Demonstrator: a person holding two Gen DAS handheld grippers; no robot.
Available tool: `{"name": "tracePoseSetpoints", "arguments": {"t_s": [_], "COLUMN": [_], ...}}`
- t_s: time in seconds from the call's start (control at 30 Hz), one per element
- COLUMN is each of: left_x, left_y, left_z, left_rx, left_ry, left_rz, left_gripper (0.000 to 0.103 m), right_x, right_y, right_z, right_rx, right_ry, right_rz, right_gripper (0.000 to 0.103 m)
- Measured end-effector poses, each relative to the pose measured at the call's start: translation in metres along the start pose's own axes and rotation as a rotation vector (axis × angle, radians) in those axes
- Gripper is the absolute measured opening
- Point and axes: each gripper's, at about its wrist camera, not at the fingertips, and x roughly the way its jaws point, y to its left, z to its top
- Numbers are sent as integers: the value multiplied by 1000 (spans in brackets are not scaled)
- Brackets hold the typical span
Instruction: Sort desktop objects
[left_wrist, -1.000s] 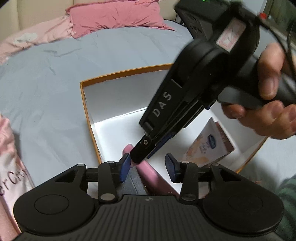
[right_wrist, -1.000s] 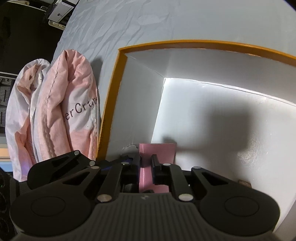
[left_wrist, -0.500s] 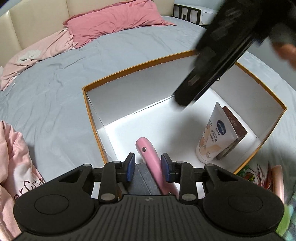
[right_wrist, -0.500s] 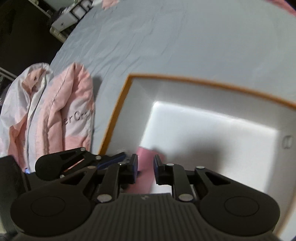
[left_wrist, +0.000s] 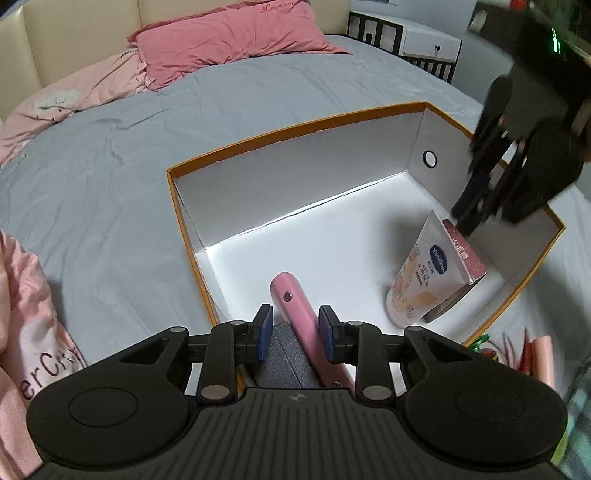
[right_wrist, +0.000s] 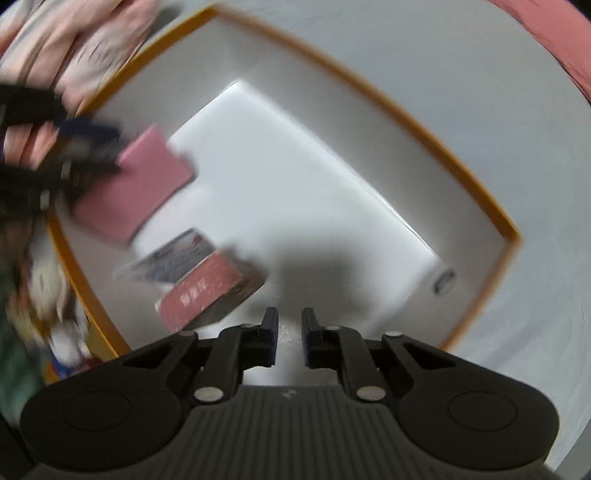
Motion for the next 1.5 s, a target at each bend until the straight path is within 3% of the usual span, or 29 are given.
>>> {"name": "tracePoseSetpoints", "arguments": {"t_s": [0.13,0.27,0.47,1.07,1.17,1.5], "left_x": [3,2,3,3,3,0], "left_y": [4,6,7,8,7,12], "left_z": [1,1,2,3,2,-2], "left_rx": [-13,-22,-29,-40,-41,-50], "left_ry": [-4,-5,-1,-2,-3,-6], "left_rz": [-27,-42,-43,-55,-60,-99], "left_gripper": [32,31,29,29,29,29], "right_x": [29,52,57,53,52,49], "right_y": [12,12,10,19,22,32], "right_z": [7,8,15,44,53,83], "right_rx": [-190,-288,-353,-598,-627,-737], "right_ry": [90,144,86,25,8,-19], "right_rz": [-4,31,91,28,31,38], "right_gripper": [14,15,19,21,27,32]}}
